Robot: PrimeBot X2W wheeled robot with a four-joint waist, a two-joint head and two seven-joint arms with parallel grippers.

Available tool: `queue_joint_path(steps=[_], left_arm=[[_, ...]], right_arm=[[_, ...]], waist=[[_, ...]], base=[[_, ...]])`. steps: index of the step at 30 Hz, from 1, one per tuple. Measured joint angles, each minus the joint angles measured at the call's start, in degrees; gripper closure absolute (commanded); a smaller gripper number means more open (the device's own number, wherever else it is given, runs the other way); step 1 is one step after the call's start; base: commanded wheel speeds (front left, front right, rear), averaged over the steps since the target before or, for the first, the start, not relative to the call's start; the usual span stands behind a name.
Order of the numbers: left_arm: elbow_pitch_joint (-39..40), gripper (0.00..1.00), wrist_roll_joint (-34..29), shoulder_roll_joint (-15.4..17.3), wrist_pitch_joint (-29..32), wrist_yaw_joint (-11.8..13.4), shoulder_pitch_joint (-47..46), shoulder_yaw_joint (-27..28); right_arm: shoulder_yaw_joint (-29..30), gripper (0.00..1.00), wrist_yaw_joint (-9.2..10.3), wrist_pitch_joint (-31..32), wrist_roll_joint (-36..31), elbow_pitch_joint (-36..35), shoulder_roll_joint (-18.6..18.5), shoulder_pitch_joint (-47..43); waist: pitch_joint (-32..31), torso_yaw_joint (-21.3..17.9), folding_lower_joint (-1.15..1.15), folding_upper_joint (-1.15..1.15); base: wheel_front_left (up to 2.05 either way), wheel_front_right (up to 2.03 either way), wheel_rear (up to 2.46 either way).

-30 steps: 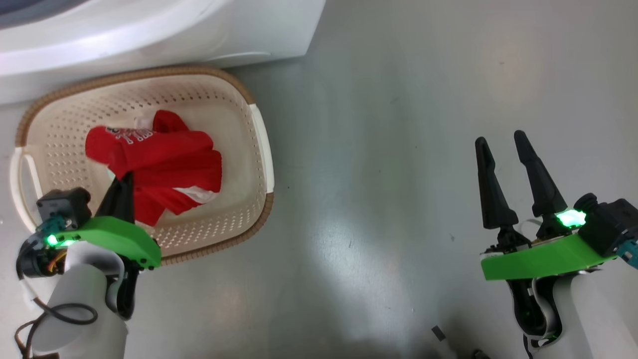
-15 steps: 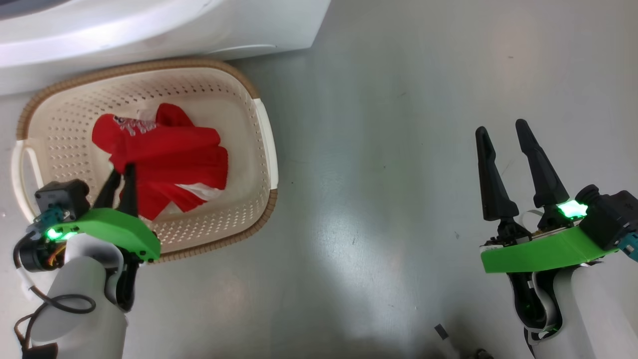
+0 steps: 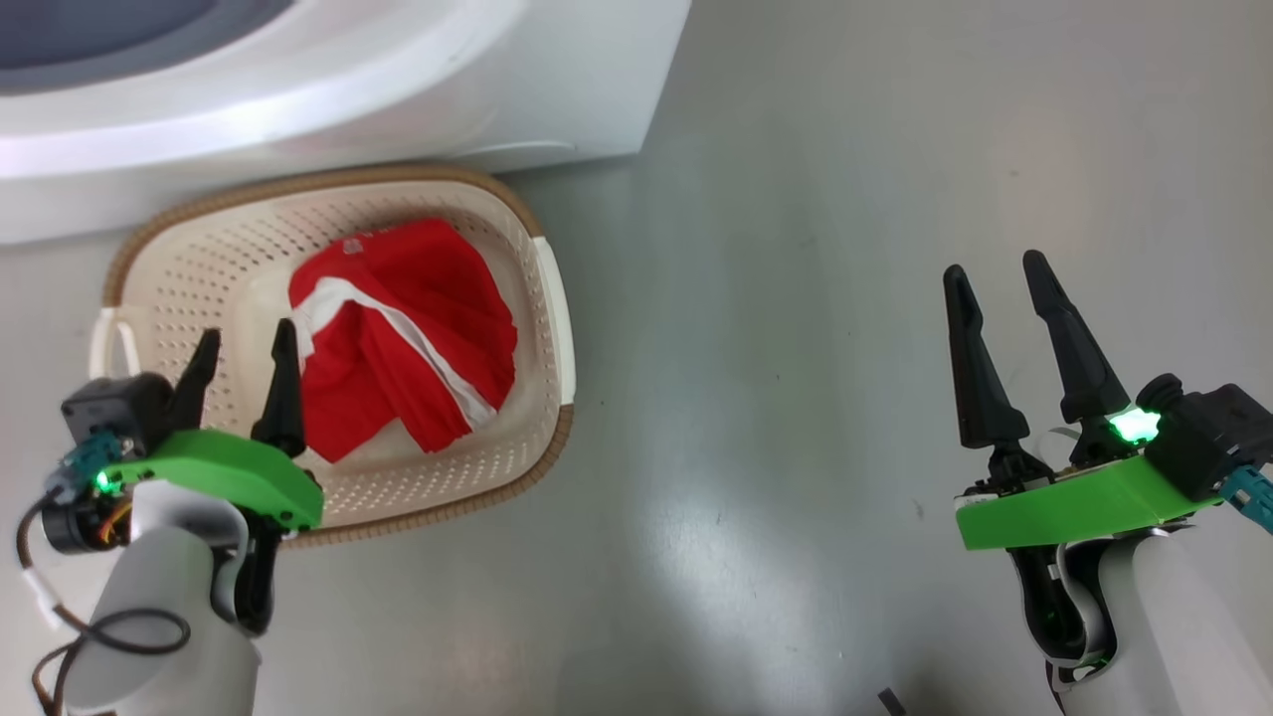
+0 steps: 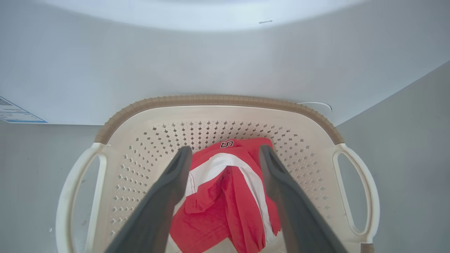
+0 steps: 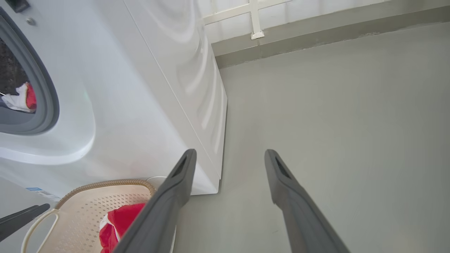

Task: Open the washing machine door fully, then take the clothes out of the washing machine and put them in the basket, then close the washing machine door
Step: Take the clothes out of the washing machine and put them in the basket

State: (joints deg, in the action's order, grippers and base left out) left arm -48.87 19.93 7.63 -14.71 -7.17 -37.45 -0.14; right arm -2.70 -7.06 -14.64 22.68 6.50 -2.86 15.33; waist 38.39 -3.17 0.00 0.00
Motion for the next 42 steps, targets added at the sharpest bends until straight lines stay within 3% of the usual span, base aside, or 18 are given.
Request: queue_joint_path(steps=[42], left_arm=[[33.5, 0.0, -5.4, -2.2, 0.0, 0.0, 25.2, 3.9]], right_arm=[[0.3, 0.0, 0.0, 0.0, -2.6, 3.8, -0.4, -12.0]], waist=[[-24.4, 3.2, 0.0, 0.0]], base=[[0.0, 0.0, 0.0]])
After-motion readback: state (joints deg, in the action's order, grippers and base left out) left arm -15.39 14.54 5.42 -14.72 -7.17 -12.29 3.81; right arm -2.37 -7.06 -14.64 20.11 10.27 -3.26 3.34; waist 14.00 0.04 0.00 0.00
